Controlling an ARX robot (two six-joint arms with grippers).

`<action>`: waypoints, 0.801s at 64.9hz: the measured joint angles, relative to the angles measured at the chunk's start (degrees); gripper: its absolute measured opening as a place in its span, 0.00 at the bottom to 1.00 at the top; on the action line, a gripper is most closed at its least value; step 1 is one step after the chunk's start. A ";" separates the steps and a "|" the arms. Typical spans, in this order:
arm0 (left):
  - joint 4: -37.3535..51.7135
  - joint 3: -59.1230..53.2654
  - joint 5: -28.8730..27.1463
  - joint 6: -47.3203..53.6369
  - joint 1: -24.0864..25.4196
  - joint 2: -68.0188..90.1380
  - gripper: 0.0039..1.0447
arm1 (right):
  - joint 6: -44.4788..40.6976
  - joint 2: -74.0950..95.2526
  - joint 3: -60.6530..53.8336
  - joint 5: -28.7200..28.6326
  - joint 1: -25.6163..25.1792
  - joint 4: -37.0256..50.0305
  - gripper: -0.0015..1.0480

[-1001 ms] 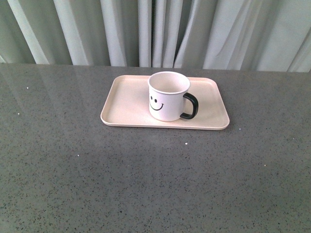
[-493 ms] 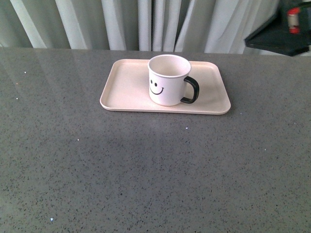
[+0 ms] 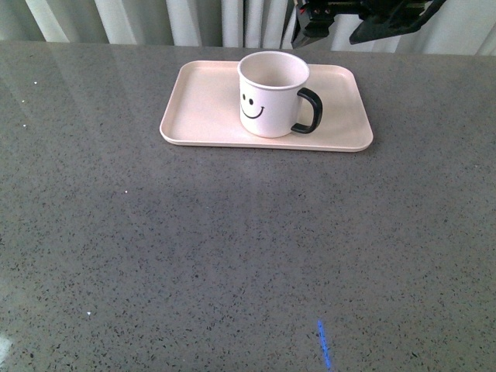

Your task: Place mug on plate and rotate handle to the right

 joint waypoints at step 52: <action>0.00 0.00 0.00 0.00 0.00 0.00 0.91 | 2.56 8.31 7.91 2.91 2.32 -5.64 0.91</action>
